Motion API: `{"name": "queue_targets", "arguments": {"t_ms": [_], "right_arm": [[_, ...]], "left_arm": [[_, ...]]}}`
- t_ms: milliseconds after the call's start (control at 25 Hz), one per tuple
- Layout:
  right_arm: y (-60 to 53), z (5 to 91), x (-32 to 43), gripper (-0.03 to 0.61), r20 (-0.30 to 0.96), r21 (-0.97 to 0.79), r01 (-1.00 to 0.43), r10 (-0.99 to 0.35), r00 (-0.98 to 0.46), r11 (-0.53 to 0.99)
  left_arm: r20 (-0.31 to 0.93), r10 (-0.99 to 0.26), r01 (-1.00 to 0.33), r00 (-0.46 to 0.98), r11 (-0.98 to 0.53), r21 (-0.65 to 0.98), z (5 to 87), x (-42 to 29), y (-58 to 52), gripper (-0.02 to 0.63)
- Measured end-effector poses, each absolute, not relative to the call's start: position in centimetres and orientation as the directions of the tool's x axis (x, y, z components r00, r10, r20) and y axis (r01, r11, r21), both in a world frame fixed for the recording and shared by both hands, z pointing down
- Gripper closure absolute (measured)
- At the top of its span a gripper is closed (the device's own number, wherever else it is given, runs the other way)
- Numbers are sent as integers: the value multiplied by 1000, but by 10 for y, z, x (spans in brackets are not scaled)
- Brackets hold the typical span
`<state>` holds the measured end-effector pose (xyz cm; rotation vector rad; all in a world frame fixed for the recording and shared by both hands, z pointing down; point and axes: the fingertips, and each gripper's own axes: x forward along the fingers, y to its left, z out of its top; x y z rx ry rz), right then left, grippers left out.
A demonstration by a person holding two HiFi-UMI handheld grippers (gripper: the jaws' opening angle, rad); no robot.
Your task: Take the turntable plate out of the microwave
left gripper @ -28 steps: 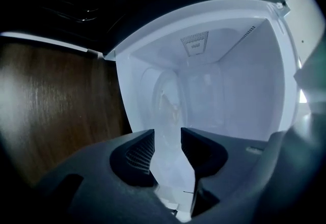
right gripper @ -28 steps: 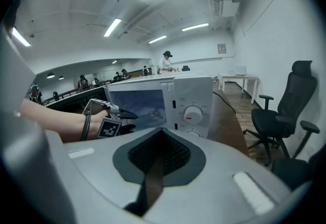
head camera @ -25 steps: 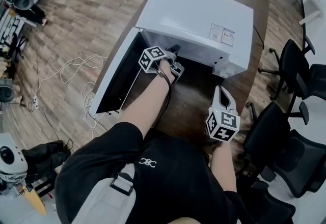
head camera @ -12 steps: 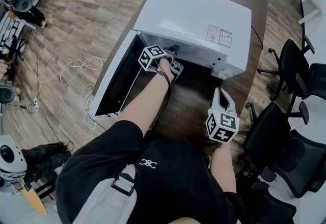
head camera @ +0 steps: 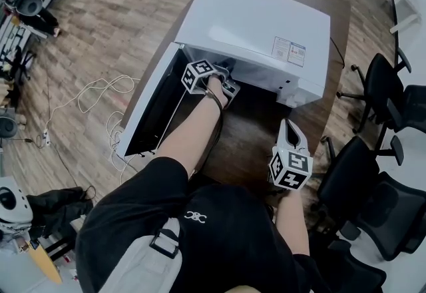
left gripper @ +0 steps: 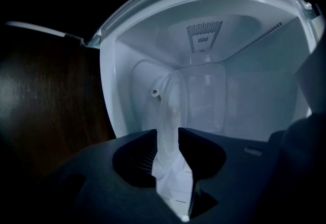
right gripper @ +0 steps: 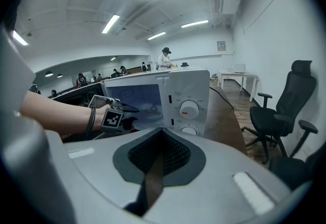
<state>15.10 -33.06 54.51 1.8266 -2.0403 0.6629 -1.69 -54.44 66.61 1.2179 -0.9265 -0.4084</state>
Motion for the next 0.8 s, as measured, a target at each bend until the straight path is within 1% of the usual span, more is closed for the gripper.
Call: {"name": "queue_targets", "arguments": {"t_ms": [400,800], "right_arm": [[-330,552,148,569,564,-102,-991,-816,-127,84],[-330,553,155,569,584,-85,-994,-805,-107,70]], "left_arm": [[281,-747,-106,603,273,956,659,-11,-554,491],[247,-723,-91,645,248,964,657,17,-565,502]]}}
